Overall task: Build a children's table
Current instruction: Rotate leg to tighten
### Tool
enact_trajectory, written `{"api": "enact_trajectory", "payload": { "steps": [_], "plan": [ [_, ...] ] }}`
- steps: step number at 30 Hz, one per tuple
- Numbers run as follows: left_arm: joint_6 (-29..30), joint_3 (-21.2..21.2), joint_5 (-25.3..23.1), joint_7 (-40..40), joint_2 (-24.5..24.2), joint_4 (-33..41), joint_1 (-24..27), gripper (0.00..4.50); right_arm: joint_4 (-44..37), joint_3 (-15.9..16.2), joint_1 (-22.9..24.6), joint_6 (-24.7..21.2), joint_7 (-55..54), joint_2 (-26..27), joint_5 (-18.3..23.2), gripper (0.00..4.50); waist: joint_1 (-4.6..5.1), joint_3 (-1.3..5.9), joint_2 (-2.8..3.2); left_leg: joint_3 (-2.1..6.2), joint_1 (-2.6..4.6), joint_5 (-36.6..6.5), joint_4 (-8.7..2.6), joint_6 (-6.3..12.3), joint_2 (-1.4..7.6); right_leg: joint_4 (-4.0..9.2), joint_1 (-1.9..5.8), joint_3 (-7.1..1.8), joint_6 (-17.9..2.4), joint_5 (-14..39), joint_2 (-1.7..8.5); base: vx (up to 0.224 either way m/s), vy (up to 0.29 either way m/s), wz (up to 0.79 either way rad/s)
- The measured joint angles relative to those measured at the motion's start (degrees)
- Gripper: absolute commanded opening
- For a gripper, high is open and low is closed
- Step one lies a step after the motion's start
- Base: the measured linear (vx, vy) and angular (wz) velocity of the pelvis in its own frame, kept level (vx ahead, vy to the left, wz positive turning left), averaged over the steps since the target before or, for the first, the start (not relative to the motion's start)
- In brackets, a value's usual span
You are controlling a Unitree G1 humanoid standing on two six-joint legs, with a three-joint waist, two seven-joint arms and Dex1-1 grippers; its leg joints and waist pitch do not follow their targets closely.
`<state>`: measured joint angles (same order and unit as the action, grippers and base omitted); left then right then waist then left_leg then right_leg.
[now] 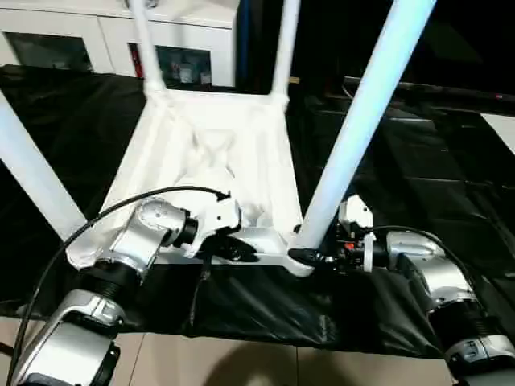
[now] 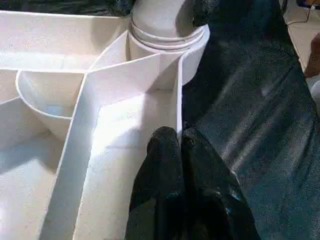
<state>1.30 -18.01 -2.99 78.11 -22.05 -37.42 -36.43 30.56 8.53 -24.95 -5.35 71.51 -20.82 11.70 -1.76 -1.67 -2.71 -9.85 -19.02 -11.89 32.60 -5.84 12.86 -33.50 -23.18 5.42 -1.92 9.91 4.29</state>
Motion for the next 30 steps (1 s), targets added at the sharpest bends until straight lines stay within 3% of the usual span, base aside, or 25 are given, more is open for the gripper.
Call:
{"api": "enact_trajectory", "payload": {
  "steps": [8,13,15,19,24,27,30],
  "plan": [
    [3.20,0.53,-0.53,-4.50,1.78,0.03,0.00,0.00,-1.14,-2.72,2.49,0.68,-7.85,3.56,-0.11,2.08,0.09,0.07,-0.12,0.02,0.14,-0.02,0.44,-0.08,0.00,-0.54,0.06,-0.08,0.14,0.08,0.08,0.000,0.000,0.00],
    [6.57,1.23,-1.86,-11.10,4.60,0.60,0.35,0.00,0.35,-5.02,2.69,2.00,-19.35,7.23,-1.67,1.98,1.09,0.05,-0.26,0.11,0.22,-0.01,0.58,-0.10,-0.04,-0.42,0.09,-0.10,0.45,0.26,0.08,-0.025,0.001,-0.02],
    [9.26,2.08,-3.12,-17.00,7.58,1.15,0.73,0.00,1.84,-6.79,2.43,3.11,-29.13,10.68,-3.57,1.96,1.71,0.09,-0.31,0.15,0.29,0.06,0.59,-0.22,-0.07,-0.32,0.13,-0.09,0.45,0.27,0.09,0.000,0.000,0.00],
    [13.15,2.49,-4.21,-25.28,11.76,1.95,1.08,0.00,5.65,-8.66,-0.34,3.57,-44.56,15.81,-6.41,1.95,2.94,0.11,-0.20,0.49,0.24,0.07,0.54,-0.24,-0.10,0.73,0.33,0.44,0.47,0.28,0.11,0.000,0.000,0.00],
    [14.01,2.49,-5.19,-28.92,13.35,2.29,1.08,0.00,8.18,-8.77,-1.77,6.18,-52.00,18.09,-7.95,1.95,3.66,-0.06,0.53,1.40,-0.03,0.06,0.50,-0.19,-0.11,2.62,0.74,1.57,0.46,0.28,0.23,0.000,0.000,0.00],
    [14.03,2.45,-5.24,-28.81,13.34,2.63,1.23,0.00,8.27,-8.95,-1.71,6.76,-51.79,18.10,-7.82,2.66,4.01,-0.09,0.55,1.39,0.00,0.05,0.52,-0.16,-0.22,2.72,0.82,1.53,0.46,0.27,0.33,0.000,0.000,0.00],
    [13.90,2.44,-5.35,-28.11,13.16,4.05,2.10,0.00,7.88,-9.67,-1.22,7.20,-48.64,17.81,-7.26,2.83,4.13,-0.11,0.56,1.34,-0.06,0.03,0.48,-0.12,-0.37,2.58,0.83,1.46,0.45,0.26,0.50,0.000,0.000,0.00]
  ]
}}
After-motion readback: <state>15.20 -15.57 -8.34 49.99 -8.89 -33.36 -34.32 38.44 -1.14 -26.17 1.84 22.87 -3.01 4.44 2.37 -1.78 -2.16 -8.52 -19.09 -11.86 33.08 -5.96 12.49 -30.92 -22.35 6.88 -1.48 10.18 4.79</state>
